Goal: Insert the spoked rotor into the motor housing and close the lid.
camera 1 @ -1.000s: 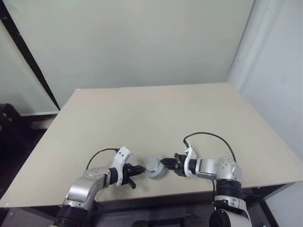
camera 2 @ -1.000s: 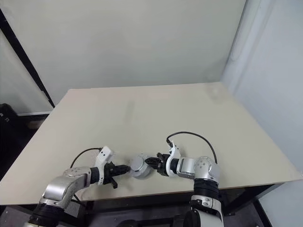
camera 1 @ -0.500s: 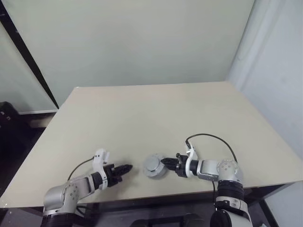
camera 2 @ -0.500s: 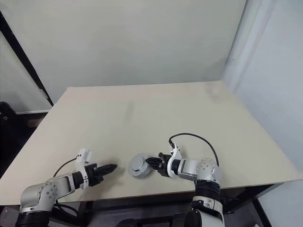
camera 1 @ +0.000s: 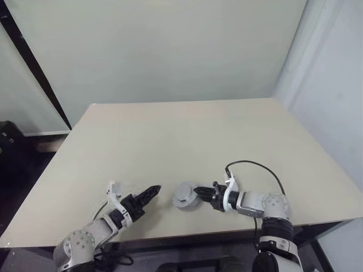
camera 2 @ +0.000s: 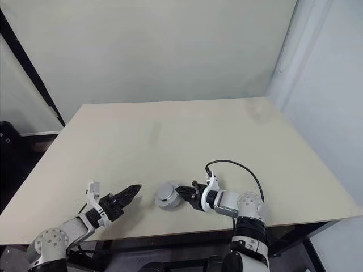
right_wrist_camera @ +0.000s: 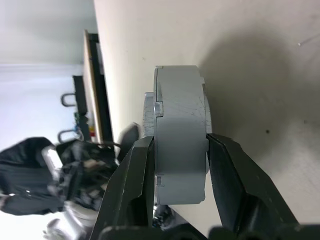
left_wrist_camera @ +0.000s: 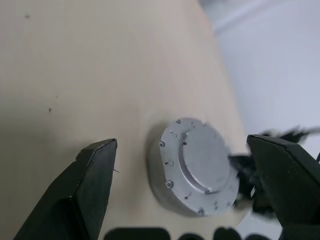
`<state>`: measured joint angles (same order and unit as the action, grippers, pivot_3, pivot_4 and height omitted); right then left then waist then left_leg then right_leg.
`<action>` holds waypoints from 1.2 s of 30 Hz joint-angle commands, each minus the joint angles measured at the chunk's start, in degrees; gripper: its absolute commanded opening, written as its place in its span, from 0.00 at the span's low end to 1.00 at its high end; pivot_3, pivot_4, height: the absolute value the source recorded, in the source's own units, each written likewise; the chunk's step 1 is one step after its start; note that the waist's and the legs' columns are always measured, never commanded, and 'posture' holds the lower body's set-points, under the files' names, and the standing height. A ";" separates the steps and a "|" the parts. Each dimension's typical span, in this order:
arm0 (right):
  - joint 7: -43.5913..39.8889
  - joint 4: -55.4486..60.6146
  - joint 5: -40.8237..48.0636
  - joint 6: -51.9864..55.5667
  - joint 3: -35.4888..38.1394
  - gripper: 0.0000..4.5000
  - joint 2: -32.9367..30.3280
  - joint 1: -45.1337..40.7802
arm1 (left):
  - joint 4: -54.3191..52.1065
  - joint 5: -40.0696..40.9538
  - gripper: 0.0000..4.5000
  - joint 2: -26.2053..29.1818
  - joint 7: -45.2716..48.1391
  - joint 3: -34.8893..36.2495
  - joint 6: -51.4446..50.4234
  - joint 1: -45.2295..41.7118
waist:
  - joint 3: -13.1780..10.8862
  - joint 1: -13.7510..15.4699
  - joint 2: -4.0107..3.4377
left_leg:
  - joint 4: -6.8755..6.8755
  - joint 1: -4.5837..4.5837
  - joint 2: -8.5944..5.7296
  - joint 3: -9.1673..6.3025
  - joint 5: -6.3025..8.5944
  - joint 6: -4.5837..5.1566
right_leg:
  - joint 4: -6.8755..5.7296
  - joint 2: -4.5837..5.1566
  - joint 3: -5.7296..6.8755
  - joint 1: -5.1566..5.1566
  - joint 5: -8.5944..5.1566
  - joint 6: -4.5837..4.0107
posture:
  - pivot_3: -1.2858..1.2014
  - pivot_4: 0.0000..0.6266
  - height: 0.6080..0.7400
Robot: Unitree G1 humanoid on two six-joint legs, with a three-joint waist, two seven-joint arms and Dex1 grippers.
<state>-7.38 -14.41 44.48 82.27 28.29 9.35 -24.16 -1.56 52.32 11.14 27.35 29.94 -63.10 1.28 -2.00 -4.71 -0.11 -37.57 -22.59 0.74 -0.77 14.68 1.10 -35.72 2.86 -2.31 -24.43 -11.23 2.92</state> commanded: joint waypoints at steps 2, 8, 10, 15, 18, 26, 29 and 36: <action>0.70 1.19 7.09 -0.98 2.12 0.29 11.62 1.45 | -0.96 4.70 1.00 -1.97 -2.96 2.98 0.62 0.36 | 0.00 -0.01 0.01 | -0.02 0.01 0.00 0.00 0.00 0.00 | -0.02 -0.01 0.00 0.00 -0.02 -0.03 | 0.52 0.00 1.00; 3.57 1.48 13.85 -2.33 1.73 0.29 13.41 0.42 | -0.77 9.28 1.00 -5.00 -6.76 3.93 1.09 -0.06 | 0.00 -0.01 0.01 | -0.13 0.00 0.00 0.00 0.00 0.00 | -0.02 -0.01 -0.01 0.05 -0.03 -0.07 | 0.52 0.00 1.00; 5.01 1.73 16.47 -3.12 1.22 0.29 14.10 0.00 | -0.76 10.82 1.00 -5.91 -7.79 3.47 0.60 -0.04 | -0.01 -0.01 0.02 | -0.16 -0.01 -0.01 -0.01 0.00 0.00 | -0.01 -0.01 -0.02 0.07 -0.03 -0.07 | 0.52 0.00 1.00; 8.78 2.35 22.90 -5.34 -1.38 0.29 14.90 -0.95 | 0.22 16.36 1.00 -9.34 -10.67 4.08 1.61 -0.91 | -0.01 0.00 0.03 | -0.20 -0.04 -0.02 -0.03 0.00 0.01 | -0.01 -0.01 -0.02 0.08 -0.03 -0.07 | 0.52 0.00 1.00; 10.67 2.03 25.93 -6.56 -3.56 0.29 14.36 -1.02 | 0.47 20.88 1.00 -11.80 -13.91 4.71 2.73 -1.79 | -0.01 0.01 0.03 | -0.23 -0.04 -0.02 -0.03 0.00 0.01 | -0.02 -0.02 -0.03 0.09 -0.03 -0.07 | 0.52 0.00 1.00; 13.51 1.42 30.40 -8.55 -8.25 0.29 12.29 -0.16 | 0.38 25.82 1.00 -16.66 -17.93 1.40 4.49 -1.47 | -0.01 0.03 0.06 | -0.28 -0.08 -0.08 -0.04 0.00 0.02 | 0.01 -0.03 -0.07 0.13 -0.04 -0.07 | 0.52 0.00 1.00; 14.10 1.28 31.20 -9.25 -9.46 0.29 11.47 0.49 | 0.24 26.21 1.00 -17.24 -18.58 -0.54 4.93 -1.65 | -0.01 0.01 0.06 | -0.29 -0.08 -0.08 -0.04 0.00 0.02 | 0.00 -0.04 -0.09 0.13 -0.04 -0.07 | 0.52 0.00 1.00; 15.41 1.13 32.87 -10.88 -11.28 0.29 10.37 1.35 | 1.70 27.92 0.96 -16.67 -18.69 -2.48 6.60 -1.97 | -0.01 0.02 0.07 | -0.32 -0.08 -0.09 -0.05 0.00 0.02 | 0.01 -0.05 -0.11 0.15 -0.04 -0.08 | 0.52 0.00 1.00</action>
<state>8.68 -14.92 73.05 72.43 17.53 9.83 -25.08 0.28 78.18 -5.43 8.24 28.07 -56.93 0.25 -2.01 -4.69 -0.05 -37.88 -22.68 0.65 -0.82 14.68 1.12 -35.71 2.81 -2.41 -24.28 -11.27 2.84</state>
